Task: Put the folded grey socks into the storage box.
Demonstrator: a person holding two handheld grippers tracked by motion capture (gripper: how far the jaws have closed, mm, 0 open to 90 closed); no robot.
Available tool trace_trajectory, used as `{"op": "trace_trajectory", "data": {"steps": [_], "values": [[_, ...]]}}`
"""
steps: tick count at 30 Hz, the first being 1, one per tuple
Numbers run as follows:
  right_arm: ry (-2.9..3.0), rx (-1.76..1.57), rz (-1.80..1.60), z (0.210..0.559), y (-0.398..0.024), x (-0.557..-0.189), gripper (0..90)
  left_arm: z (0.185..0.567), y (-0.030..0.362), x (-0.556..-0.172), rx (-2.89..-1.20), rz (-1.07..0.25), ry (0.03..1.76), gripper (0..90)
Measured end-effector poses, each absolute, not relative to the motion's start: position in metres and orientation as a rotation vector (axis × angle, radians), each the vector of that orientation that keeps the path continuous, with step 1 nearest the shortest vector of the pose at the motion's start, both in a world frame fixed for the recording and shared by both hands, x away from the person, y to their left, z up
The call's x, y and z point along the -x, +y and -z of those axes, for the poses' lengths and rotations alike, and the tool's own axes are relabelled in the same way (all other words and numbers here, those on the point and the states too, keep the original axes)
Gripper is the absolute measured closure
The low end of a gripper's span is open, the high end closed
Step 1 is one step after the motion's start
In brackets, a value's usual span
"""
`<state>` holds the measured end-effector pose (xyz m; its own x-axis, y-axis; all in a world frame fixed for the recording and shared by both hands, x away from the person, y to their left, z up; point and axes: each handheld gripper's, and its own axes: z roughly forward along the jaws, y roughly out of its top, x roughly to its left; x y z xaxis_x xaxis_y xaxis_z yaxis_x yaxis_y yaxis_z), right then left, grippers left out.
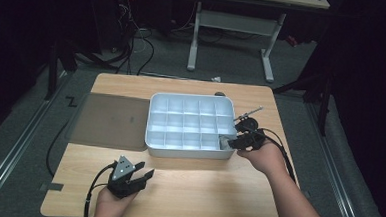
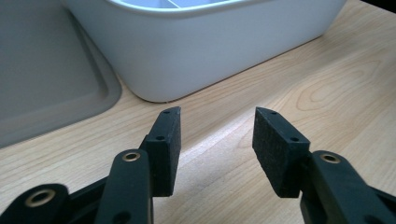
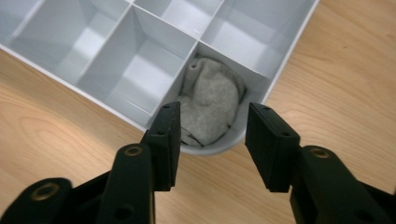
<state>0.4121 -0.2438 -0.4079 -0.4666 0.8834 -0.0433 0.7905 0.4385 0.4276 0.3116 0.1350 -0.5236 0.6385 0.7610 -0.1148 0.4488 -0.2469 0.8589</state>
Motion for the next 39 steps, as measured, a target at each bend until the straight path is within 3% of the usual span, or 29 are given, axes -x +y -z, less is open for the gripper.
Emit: {"op": "trace_trajectory", "data": {"steps": [21,39], "values": [[2.255,-1.373,-0.885,0.465,-0.274,-0.344,56.1,0.522,0.125,-0.306,-1.901,-0.406,0.927,49.2],[2.092,-1.276,-1.111,0.514,-0.270,-0.295,49.5,0.526,0.115,-0.301,-1.929,-0.398,0.906,48.9]]}}
